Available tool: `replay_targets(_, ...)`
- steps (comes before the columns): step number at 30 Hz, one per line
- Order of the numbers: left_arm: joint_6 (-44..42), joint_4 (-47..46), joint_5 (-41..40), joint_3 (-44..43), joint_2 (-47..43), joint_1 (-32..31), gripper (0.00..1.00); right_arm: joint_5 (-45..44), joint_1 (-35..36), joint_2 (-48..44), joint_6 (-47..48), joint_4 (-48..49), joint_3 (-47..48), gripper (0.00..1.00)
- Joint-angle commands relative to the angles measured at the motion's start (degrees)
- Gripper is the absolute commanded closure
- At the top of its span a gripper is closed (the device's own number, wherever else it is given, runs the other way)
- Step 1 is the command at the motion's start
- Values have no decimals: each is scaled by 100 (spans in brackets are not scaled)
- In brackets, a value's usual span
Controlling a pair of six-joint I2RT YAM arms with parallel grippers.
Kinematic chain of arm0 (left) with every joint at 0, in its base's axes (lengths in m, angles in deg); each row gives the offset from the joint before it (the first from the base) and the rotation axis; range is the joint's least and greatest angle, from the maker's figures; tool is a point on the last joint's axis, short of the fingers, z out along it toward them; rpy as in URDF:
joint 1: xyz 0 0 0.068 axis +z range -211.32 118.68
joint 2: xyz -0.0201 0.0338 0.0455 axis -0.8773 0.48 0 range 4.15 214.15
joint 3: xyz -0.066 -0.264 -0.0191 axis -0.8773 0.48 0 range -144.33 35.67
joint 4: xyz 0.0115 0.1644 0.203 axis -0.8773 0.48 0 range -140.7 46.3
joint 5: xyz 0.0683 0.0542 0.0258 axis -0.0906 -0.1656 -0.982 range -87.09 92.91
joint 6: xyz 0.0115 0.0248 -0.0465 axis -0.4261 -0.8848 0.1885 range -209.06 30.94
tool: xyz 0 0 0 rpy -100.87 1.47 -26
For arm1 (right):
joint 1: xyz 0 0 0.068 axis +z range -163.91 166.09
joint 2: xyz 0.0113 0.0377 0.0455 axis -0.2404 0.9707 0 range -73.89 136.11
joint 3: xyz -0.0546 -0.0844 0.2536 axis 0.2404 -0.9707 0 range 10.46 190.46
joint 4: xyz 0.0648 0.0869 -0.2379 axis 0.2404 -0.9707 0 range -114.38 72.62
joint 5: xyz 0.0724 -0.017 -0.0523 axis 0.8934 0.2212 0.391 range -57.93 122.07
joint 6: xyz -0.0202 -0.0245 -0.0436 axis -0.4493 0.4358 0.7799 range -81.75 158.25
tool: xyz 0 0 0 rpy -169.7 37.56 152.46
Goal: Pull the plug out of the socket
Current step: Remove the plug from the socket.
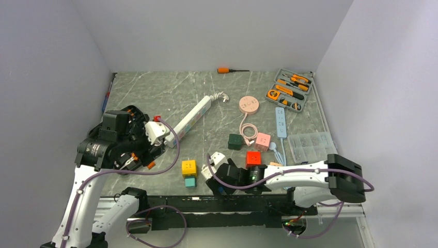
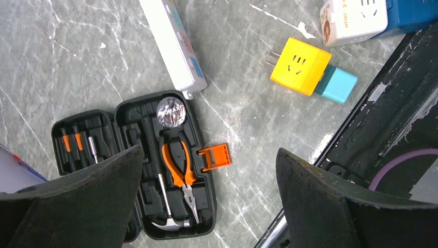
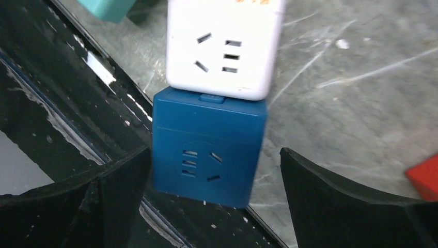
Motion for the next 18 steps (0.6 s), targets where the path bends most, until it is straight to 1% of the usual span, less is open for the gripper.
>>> replay_targets(1, -2, -265, 372, -43, 109, -32, 1, -608, -35, -547, -55, -265, 186, 6)
replay_targets(3, 47, -291, 382, -120, 202, -69, 1, -731, -41, -449, -98, -398, 273, 8)
replay_targets(5, 34, -354, 366, -119, 231, -96, 1, -801, -64, -259, -79, -362, 307, 7)
replay_targets(7, 14, -398, 355, -74, 232, -122, 1, -876, -62, -33, -134, -189, 253, 5)
replay_targets(10, -27, -351, 355, -49, 213, -153, 0, -1066, -62, 186, -278, 202, 44, 6)
replay_targets(14, -133, -322, 337, -22, 120, -201, 1, -1193, -53, 350, -204, 551, -64, 8)
replay_targets(15, -143, -306, 341, -36, 104, -219, 1, -1252, -46, 407, -162, 541, -37, 11)
replay_targets(16, -144, -292, 363, -52, 101, -228, 1, -1333, -47, 434, -111, 500, -1, 17)
replay_targets(18, -151, -318, 452, -41, 56, -255, 1, -1445, -51, 408, 64, 511, 88, 38)
